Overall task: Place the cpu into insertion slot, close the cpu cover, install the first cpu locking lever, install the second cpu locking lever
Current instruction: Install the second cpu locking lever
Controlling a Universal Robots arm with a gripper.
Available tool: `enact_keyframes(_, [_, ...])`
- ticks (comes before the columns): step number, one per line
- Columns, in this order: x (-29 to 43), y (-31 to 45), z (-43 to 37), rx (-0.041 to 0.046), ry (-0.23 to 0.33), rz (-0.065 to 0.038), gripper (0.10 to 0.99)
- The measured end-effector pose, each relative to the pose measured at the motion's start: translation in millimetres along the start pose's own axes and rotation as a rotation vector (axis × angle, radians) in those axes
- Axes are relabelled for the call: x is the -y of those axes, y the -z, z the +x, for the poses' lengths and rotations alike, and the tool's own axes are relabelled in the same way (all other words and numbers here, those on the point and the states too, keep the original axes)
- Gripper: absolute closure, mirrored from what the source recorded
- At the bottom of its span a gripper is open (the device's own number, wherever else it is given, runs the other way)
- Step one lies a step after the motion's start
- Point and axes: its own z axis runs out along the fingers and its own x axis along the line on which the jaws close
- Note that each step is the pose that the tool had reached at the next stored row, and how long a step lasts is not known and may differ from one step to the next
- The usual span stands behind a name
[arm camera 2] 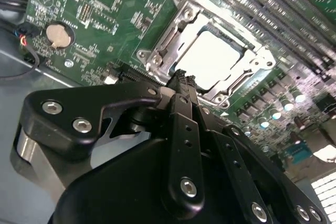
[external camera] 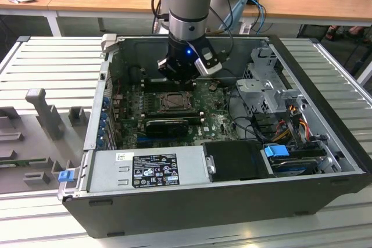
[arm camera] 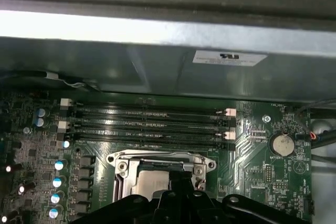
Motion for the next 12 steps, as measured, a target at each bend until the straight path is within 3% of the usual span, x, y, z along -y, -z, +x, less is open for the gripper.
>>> enact_keyframes(8, [0.1,15.8,0.0,-0.0001,0.000,0.000,0.980])
enact_keyframes(12, [2.6,17.9,0.1,0.0000,0.000,0.000,0.980])
